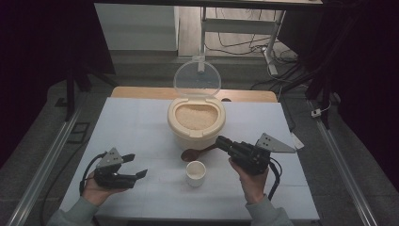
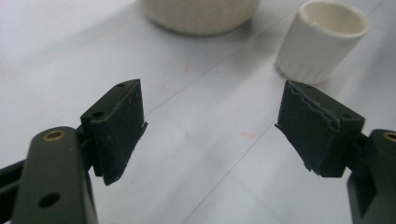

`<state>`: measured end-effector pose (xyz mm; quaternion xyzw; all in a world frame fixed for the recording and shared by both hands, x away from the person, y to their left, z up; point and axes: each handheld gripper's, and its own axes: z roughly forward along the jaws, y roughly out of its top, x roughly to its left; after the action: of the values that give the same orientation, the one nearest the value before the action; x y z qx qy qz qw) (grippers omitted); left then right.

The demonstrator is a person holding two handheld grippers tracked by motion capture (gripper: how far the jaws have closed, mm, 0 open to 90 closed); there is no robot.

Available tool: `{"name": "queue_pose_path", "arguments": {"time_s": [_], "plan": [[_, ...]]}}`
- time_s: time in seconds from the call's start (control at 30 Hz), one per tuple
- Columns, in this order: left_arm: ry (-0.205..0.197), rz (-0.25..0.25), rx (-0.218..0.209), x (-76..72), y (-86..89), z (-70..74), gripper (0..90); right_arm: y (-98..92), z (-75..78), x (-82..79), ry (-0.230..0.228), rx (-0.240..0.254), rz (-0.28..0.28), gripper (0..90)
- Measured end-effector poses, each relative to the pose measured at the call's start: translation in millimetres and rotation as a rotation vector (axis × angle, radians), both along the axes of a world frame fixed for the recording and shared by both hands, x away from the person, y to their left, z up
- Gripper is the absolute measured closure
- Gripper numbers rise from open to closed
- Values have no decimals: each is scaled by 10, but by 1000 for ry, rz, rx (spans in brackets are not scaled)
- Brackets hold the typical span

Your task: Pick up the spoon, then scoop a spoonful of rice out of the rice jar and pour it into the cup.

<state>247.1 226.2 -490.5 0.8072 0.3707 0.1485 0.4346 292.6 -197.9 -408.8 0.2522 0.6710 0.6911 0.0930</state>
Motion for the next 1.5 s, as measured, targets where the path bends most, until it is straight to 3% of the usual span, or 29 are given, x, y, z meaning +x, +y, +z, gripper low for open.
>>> {"name": "queue_pose_path", "arguments": {"time_s": [0.17,0.37,1.03,1.3,1.5], "plan": [[21,33,-21,-43,151,-87,222,-40,9,9,-4,3,-13,831],[42,38,-13,-89,220,-154,214,-111,39,18,-12,18,-27,831],[75,35,-5,-73,176,-211,185,-308,154,13,-47,52,-87,831],[85,27,-4,-65,158,-224,184,-372,370,31,-103,100,-117,831],[87,24,-1,-61,153,-226,182,-373,535,189,-124,111,-178,831]]}}
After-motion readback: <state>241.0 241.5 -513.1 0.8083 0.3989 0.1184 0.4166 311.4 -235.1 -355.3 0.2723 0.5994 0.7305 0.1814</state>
